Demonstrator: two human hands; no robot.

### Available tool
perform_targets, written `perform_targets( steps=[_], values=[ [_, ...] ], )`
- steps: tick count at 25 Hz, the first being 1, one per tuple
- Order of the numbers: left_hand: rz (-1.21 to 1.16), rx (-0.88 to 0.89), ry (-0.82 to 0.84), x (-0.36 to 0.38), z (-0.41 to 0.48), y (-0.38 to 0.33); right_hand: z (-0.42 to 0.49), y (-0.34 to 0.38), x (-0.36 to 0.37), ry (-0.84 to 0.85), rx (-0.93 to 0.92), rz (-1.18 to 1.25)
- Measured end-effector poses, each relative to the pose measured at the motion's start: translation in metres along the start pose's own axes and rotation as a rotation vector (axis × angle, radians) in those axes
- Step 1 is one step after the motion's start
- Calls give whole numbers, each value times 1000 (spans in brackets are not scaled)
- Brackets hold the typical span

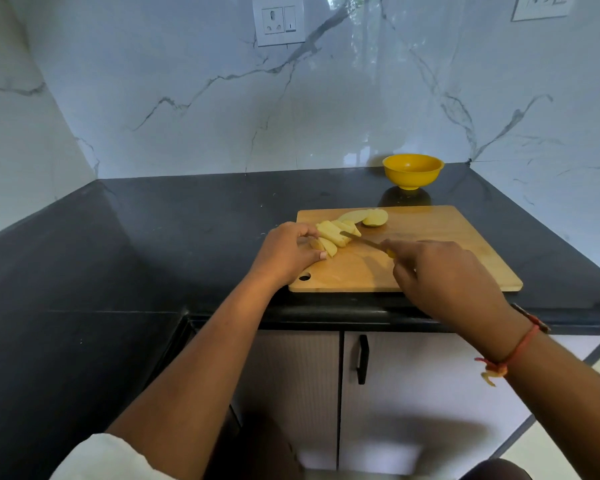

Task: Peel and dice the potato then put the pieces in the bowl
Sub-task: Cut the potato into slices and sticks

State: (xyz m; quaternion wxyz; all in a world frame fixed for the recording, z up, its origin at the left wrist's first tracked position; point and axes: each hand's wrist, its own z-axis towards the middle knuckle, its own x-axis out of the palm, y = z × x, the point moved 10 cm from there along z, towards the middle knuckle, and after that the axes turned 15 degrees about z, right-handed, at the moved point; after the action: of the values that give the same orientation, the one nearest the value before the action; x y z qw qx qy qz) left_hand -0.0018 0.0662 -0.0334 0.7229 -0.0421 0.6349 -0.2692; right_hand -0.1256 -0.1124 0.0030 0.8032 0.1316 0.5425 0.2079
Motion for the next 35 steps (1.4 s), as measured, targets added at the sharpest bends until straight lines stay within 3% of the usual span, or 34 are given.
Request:
perform_targets(
  steps=[6,13,25,35],
  values=[
    [71,62,-43,16,11,-23,38,-34,5,-107,163,181],
    [470,115,-7,38,36,-44,65,-62,12,-245,268,314],
    [448,109,-109,40,73,-43,59,-85,16,-310,340,420],
    [451,171,-57,46,101,-41,65,-87,23,-263,367,386]
  ],
)
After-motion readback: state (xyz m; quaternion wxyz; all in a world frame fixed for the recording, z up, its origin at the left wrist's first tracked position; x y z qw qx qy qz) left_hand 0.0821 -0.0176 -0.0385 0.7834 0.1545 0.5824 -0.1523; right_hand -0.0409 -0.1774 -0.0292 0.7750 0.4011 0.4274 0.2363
